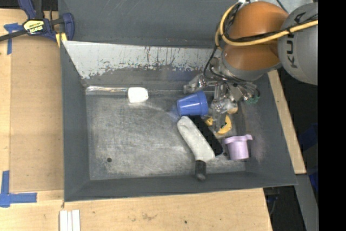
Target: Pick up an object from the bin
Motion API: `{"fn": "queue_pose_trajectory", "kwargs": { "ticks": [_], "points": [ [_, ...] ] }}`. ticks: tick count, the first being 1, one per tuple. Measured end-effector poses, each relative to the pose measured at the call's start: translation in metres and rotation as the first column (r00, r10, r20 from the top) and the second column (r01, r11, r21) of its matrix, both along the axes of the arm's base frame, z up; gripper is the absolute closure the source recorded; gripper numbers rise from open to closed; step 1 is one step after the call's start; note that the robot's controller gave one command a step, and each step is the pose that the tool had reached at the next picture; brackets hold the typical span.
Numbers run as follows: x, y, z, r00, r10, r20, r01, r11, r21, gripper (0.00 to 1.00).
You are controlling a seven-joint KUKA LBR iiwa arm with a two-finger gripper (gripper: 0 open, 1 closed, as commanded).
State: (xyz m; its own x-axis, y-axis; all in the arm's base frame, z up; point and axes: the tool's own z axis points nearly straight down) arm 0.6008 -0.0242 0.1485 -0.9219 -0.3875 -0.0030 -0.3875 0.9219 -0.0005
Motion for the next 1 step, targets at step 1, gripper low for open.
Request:
{"fn": "queue_pose_trajectory", "kwargs": {
  "ticks": [1],
  "points": [
    [0.0139,0.0034,-0.0530,0.999,0.033,0.008,-0.033,0.999,-0.001,0.00]
  ]
}}
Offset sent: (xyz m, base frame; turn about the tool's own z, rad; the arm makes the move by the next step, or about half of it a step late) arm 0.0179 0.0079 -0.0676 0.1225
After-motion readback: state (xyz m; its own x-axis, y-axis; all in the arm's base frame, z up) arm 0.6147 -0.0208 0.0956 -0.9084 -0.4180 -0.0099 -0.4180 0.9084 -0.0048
